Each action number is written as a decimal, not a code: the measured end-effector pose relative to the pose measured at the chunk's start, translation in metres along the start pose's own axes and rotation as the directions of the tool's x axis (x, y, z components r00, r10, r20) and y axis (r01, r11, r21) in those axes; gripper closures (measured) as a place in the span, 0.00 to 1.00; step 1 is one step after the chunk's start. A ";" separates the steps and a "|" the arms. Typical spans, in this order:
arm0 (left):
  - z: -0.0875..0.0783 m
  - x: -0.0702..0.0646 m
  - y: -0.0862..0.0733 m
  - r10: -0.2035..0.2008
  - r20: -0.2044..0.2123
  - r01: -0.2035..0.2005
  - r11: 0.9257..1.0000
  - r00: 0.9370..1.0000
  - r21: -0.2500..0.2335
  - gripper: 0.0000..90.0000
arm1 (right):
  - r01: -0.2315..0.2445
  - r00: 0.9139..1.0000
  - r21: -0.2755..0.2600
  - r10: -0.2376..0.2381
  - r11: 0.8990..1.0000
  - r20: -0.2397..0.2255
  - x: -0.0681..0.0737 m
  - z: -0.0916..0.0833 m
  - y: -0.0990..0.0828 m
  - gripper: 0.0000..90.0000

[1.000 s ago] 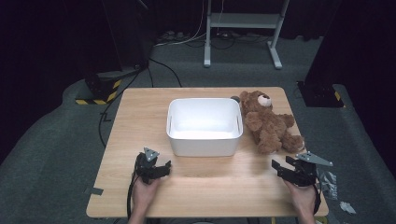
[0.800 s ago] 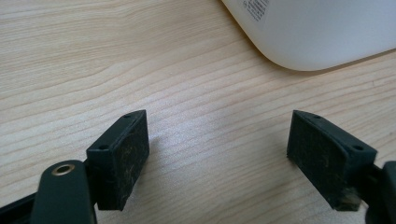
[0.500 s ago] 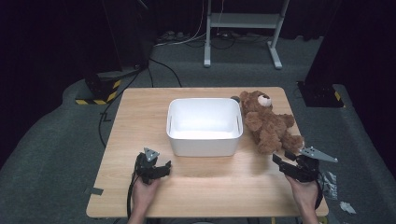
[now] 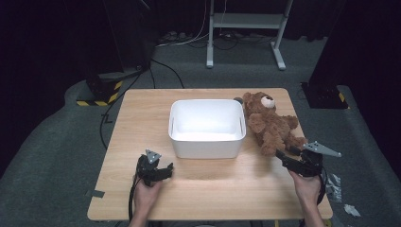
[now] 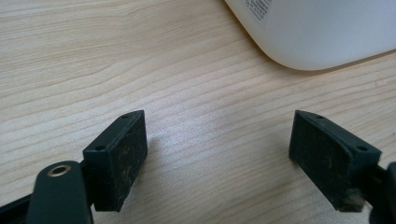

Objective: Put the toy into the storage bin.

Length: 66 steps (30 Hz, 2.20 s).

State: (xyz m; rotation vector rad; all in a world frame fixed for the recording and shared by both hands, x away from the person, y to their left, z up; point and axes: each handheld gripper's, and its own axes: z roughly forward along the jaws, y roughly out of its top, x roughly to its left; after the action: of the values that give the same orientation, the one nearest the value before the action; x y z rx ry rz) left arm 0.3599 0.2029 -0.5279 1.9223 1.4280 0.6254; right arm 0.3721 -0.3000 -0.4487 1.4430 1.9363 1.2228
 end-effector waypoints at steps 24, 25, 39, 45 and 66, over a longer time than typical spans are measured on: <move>0.000 -0.001 0.000 0.000 0.015 0.000 1.000 1.000 -0.001 0.21 | -0.006 0.999 0.010 0.006 1.000 -0.042 -0.006 0.020 0.039 0.29; 0.000 -0.001 0.000 0.000 0.016 0.000 1.000 1.000 -0.001 0.21 | -0.002 0.999 0.011 0.003 1.000 -0.042 -0.006 0.022 0.042 0.29; 0.000 -0.002 0.000 0.012 0.031 -0.012 1.000 0.999 -0.005 0.23 | 0.004 1.000 0.047 -0.003 0.999 -0.016 -0.011 0.041 0.056 0.29; 0.000 -0.001 0.000 0.030 0.027 -0.030 1.000 0.999 -0.005 0.24 | 0.004 1.000 0.051 -0.004 0.999 -0.012 -0.011 0.048 0.067 0.29; 0.000 -0.001 0.000 0.024 0.035 -0.023 1.000 0.999 -0.012 0.25 | -0.004 1.000 0.113 0.004 0.994 0.001 -0.013 0.067 0.091 0.29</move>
State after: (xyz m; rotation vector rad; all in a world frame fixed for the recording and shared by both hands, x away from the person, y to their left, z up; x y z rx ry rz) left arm 0.3601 0.2015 -0.5280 1.9348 1.3794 0.6068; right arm 0.4764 -0.2793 -0.4089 1.5034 2.0323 1.1301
